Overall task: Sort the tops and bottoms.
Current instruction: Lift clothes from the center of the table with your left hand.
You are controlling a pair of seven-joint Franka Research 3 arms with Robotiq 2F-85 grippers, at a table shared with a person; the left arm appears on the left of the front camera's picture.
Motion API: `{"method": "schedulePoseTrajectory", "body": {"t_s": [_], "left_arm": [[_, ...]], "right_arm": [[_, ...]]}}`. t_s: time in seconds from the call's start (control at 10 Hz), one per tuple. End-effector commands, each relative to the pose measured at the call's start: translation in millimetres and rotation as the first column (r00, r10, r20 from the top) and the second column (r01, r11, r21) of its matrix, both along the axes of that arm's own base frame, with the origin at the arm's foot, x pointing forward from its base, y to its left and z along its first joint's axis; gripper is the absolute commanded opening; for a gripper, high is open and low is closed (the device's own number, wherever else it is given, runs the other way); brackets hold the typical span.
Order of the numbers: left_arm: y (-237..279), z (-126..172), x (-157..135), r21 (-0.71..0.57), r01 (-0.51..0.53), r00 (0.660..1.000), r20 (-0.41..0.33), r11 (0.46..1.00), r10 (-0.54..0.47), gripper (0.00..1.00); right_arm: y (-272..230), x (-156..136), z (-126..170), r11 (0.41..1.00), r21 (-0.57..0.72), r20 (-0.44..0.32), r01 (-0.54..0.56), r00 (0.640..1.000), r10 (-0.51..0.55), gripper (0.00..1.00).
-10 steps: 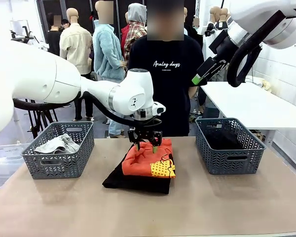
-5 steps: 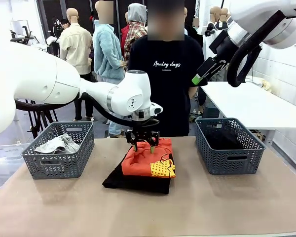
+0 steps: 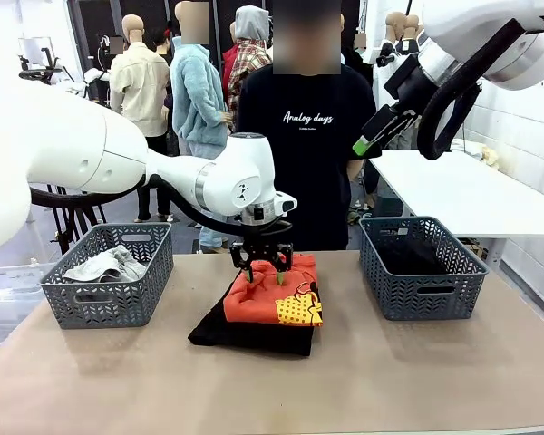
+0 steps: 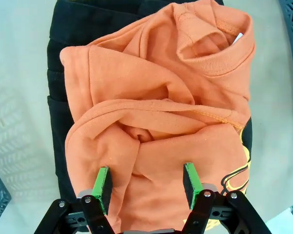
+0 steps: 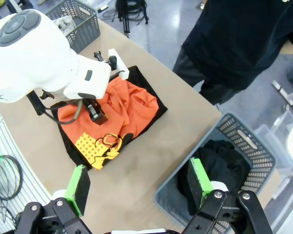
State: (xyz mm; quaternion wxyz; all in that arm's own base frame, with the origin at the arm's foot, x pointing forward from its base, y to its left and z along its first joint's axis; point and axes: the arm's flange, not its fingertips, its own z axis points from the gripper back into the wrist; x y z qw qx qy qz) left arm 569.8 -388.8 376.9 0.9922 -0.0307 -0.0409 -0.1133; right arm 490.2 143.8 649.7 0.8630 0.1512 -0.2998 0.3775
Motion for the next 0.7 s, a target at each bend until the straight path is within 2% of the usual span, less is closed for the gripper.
{"method": "schedulePoseTrajectory", "body": {"t_s": [0.0, 0.2, 0.3, 0.4, 0.6], "left_arm": [[1.0, -8.6, -5.4, -0.02, -0.015, 1.0, -0.002, 1.0, 0.015, 0.76], [0.5, -14.6, -7.2, -0.012, 0.002, 1.0, -0.01, 1.0, -0.002, 0.76], [2.4, -17.6, -7.8, -0.031, 0.001, 1.0, -0.013, 1.0, -0.001, 0.73], [2.8, -20.1, -8.9, -0.04, 0.009, 1.0, -0.016, 0.999, -0.01, 0.62], [0.8, -22.7, -10.6, -0.042, 0.018, 1.0, -0.019, 0.999, -0.019, 0.26]], "right_arm": [[0.1, -0.7, -1.1, 1.0, 0.0, -0.001, 0.0, 1.0, 0.0, 1.0], [0.1, -0.7, -1.1, 1.0, 0.0, -0.001, 0.0, 1.0, 0.0, 1.0], [0.1, -0.7, -1.1, 1.0, 0.0, -0.001, 0.0, 1.0, 0.0, 1.0], [0.1, -0.7, -1.1, 1.0, 0.0, -0.001, 0.0, 1.0, 0.0, 1.0], [0.1, -0.7, -1.1, 1.0, 0.0, -0.001, 0.0, 1.0, 0.0, 1.0]]}}
